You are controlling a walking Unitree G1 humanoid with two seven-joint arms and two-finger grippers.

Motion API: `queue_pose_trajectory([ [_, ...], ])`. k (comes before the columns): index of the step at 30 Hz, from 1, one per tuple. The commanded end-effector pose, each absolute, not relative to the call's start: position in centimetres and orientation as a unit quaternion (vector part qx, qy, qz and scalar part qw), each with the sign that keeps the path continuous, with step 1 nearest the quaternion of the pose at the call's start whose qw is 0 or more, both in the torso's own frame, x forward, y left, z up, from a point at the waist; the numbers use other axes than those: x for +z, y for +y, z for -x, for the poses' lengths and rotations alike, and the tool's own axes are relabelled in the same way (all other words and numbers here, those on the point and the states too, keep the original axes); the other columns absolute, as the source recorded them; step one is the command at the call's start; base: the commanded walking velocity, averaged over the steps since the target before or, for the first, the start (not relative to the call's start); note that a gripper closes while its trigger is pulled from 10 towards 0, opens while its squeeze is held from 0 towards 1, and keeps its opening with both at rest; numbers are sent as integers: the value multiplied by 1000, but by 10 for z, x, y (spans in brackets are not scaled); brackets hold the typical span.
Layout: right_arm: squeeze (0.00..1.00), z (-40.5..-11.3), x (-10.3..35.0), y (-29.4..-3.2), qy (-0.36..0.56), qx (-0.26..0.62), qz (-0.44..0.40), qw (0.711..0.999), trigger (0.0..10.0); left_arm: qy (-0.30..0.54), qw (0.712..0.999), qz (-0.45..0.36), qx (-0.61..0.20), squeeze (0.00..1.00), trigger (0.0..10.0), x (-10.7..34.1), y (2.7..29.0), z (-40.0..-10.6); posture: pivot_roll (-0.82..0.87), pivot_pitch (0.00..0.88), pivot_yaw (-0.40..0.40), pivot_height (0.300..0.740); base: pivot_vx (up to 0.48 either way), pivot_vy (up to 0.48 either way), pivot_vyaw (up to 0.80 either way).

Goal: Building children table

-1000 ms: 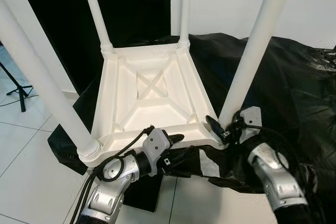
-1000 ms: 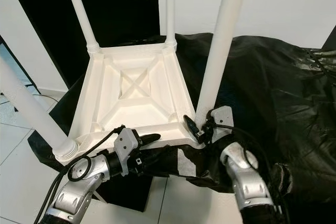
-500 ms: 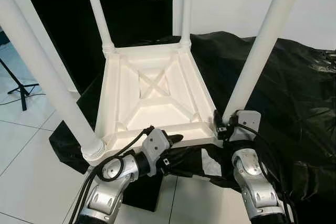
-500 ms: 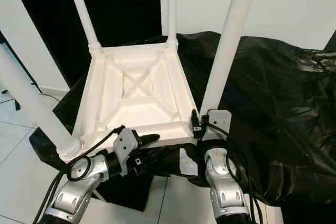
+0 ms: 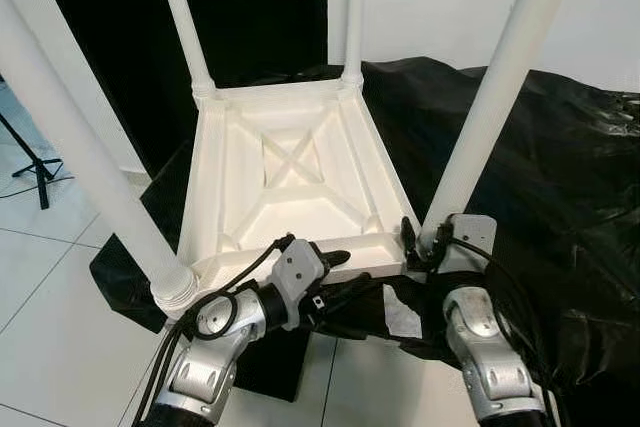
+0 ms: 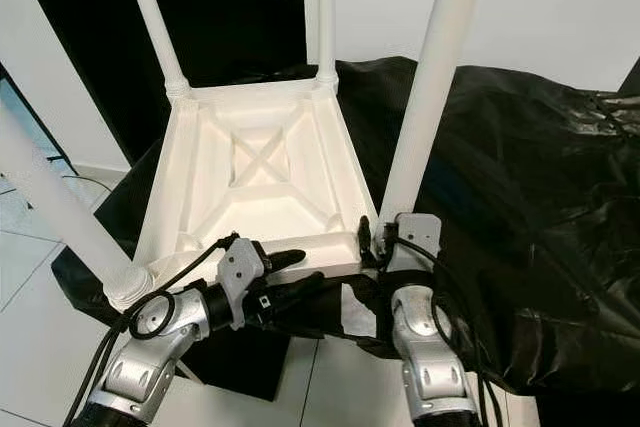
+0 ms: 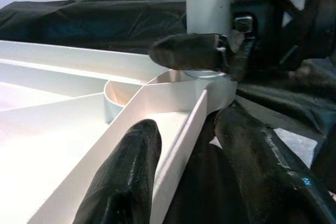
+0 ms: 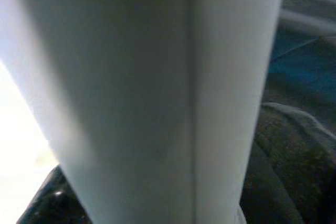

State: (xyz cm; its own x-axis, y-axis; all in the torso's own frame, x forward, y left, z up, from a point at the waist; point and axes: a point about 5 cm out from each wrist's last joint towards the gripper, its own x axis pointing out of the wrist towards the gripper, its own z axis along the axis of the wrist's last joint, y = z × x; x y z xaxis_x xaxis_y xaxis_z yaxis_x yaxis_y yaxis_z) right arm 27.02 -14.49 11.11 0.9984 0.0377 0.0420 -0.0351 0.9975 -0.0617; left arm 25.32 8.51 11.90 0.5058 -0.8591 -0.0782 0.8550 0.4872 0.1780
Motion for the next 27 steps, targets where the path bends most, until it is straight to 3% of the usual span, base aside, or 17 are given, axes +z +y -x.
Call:
queue_pose_trajectory([
  [1,1000,-268,114,-143,-33,59,30,997,10000,-10,883,-103,-458,0,10000,120,89,-257,-27,0,6,740,0,0,0],
  [9,1000,-269,124,-159,-52,190,52,979,10000,-10,884,-104,-456,0,10000,120,91,-258,-29,0,9,740,0,0,0],
  [10,133,-270,125,-160,-49,227,61,971,10000,-10,884,-104,-456,0,10000,120,91,-258,-32,0,13,740,0,0,0],
  [11,133,-270,125,-160,-49,227,61,971,10000,-10,884,-104,-456,0,10000,120,91,-258,-32,0,13,740,0,0,0],
  [12,0,-272,127,-160,-44,271,71,959,10000,-9,882,-104,-459,0,10000,120,91,-258,-33,0,17,740,0,0,0],
  [18,0,-280,131,-160,-29,354,97,930,10000,-10,881,-104,-462,0,10000,121,92,-259,-26,0,11,740,0,0,0],
  [19,0,-283,134,-159,-29,370,107,922,4627,-10,881,-104,-461,0,10000,121,92,-259,-19,0,7,740,0,0,0],
  [20,0,-286,137,-159,-30,382,114,917,0,-10,881,-104,-461,0,10000,122,93,-259,-15,0,5,740,0,0,0],
  [27,0,-287,134,-164,-20,399,118,909,0,-9,883,-104,-458,0,10000,122,97,-258,-2,0,-2,740,0,0,0],
])
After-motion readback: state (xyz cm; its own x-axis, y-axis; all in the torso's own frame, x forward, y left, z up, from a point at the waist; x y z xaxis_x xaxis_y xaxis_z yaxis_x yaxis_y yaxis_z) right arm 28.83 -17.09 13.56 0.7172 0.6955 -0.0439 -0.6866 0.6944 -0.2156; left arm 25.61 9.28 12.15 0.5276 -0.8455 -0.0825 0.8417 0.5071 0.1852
